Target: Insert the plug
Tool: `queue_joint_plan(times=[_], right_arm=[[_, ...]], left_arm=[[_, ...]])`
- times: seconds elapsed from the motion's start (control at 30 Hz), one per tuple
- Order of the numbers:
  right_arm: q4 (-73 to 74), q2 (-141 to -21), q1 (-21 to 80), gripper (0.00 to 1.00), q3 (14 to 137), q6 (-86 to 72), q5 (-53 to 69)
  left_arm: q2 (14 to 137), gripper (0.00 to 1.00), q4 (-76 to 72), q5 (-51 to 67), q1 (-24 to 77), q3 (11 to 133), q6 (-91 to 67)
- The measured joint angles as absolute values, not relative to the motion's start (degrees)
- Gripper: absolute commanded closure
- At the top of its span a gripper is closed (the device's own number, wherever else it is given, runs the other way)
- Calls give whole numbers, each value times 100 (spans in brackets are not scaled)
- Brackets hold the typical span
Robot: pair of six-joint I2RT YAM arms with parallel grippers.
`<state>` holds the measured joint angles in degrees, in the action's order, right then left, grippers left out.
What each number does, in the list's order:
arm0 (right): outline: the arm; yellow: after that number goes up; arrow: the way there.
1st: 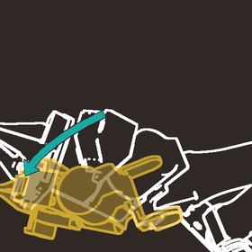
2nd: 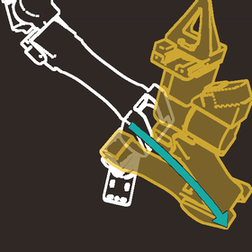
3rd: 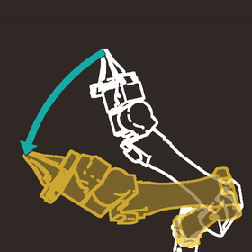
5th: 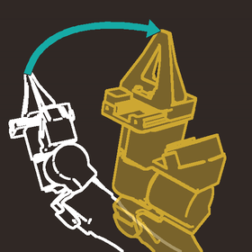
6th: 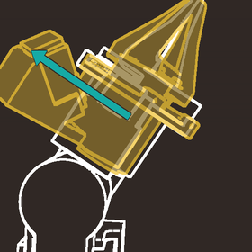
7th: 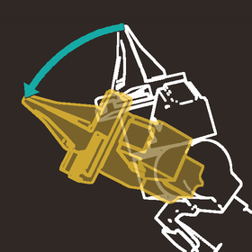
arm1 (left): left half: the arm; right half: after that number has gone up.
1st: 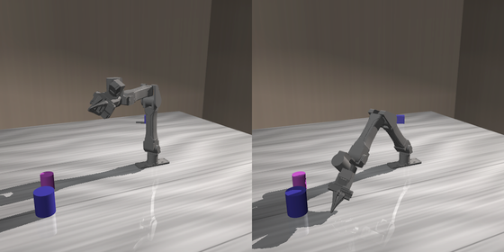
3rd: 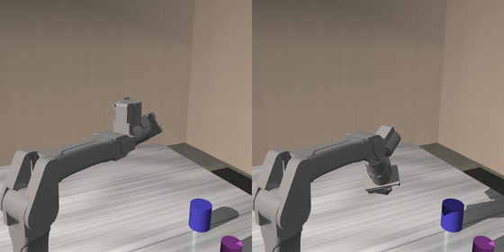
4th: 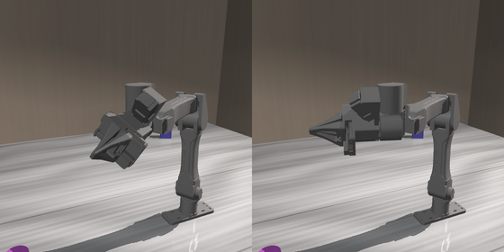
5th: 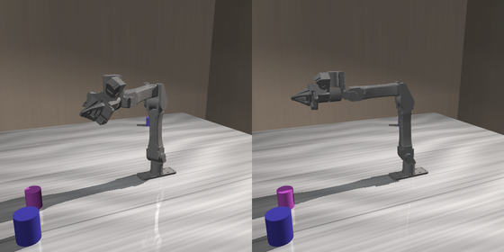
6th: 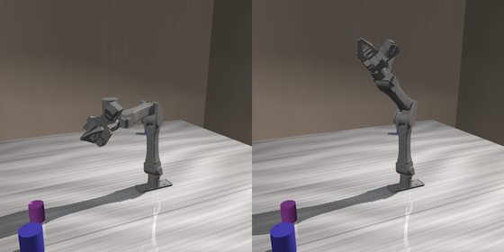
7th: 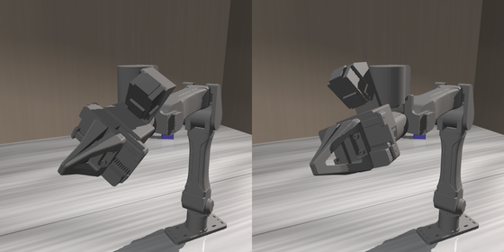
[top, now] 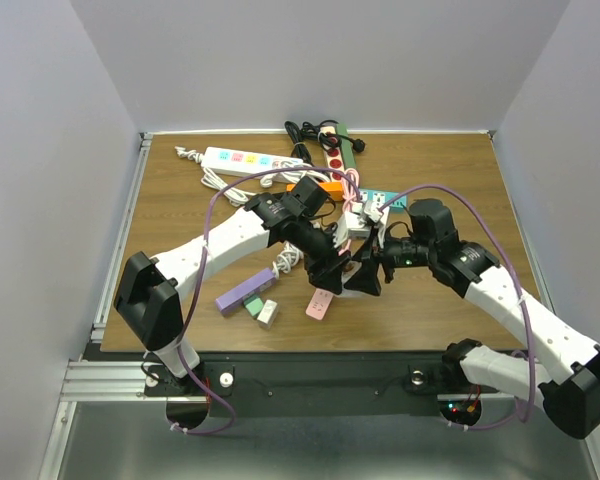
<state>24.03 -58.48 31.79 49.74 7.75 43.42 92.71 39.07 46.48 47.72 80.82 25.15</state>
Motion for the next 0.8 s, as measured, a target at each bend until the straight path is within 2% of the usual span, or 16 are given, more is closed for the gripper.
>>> queue_joint_plan(times=[0.13,0.17,0.23,0.3,0.33,0.4,0.43,0.5,0.57,0.6,0.63,0.8], right_arm=[[2410,-5905,3199,38,4974,790,4329],[2416,-5909,3205,47,4974,792,4329],[2405,-5931,3221,58,4976,801,4346],[2401,-5970,3227,81,4980,788,4375],[2401,-5992,3227,99,4980,790,4399],[2392,-6060,3225,99,5011,786,4418],[2373,-6086,3225,99,5022,775,4418],[2359,-6108,3225,99,5030,766,4388],[2375,-6110,3227,99,5030,762,4292],[2390,-6110,3236,99,5030,755,4237],[2412,-6104,3242,99,5030,742,4171],[2397,-6042,3282,99,5030,510,3605]], left_arm=[[9264,100,3975,4635,4740,8082,2499],[9262,100,3972,4628,4735,8082,2506],[9251,100,4003,4626,4722,8082,2502],[9247,100,4047,4622,4713,8082,2495],[9247,98,4058,4602,4709,8082,2473],[9244,88,4053,4578,4694,8082,2418],[9240,77,4036,4560,4681,8075,2381],[9207,66,3916,4508,4674,8012,2272],[9142,51,3712,4460,4676,7865,2145],[9080,21,3522,4429,4676,7734,2043],[9028,7,3400,4410,4672,7644,1975],[8580,2,2447,4246,4497,7000,1278]])
